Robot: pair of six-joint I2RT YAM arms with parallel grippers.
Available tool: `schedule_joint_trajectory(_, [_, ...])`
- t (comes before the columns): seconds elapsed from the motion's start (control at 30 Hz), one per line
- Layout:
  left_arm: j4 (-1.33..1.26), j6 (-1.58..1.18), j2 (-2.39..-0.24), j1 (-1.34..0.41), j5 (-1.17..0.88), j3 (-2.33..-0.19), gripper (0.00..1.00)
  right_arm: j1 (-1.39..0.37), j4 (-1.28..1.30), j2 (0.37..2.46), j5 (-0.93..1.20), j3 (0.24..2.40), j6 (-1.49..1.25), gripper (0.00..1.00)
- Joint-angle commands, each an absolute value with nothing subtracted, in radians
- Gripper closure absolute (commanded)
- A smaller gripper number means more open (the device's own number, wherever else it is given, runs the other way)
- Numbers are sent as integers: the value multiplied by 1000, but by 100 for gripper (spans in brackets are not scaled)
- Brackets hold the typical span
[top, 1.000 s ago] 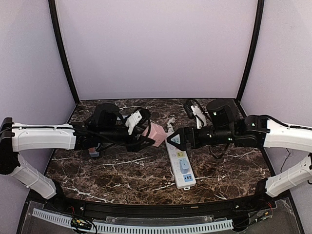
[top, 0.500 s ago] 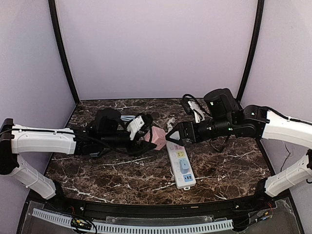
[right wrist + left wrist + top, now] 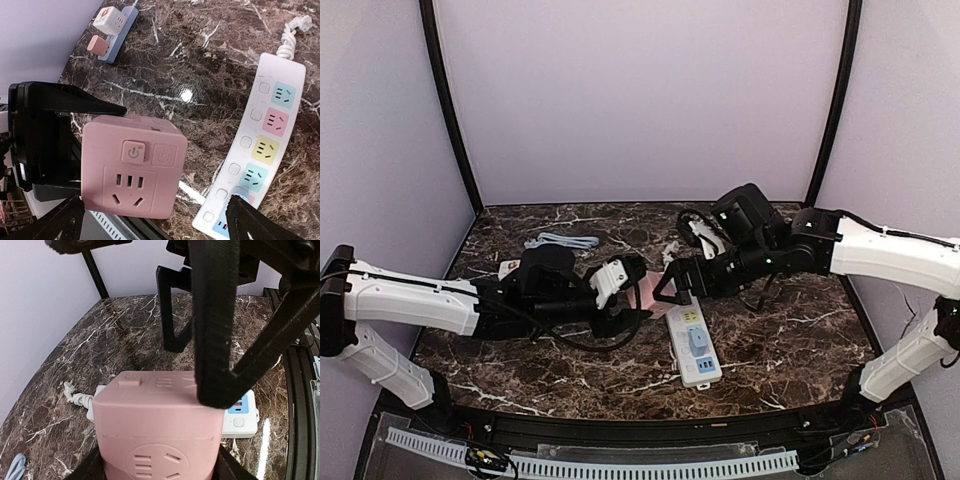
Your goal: Insert the plug
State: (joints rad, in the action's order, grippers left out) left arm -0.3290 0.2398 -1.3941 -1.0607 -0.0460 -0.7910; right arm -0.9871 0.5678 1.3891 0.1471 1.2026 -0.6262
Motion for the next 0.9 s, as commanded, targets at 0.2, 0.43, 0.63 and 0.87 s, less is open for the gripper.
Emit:
schedule_joint_trajectory(0.2, [-451,313,-1428,-1133,66,-779,99,-978,596,1442,228,1246,-649,1])
schedule_joint_trajectory(0.43, [-458,337,-1458,-1159,108,-795,99,-977,594,1463,262,1241,-649,4])
schedule_joint_trajectory(0.63, [-452,345,-1477,-1169,135,-810,99,-976,572,1468,286,1226,-664,7])
schedule_joint_trajectory(0.87, [-456,355,-1493,-1184,156,-821,99,-976,553,1476,294,1211,-667,10])
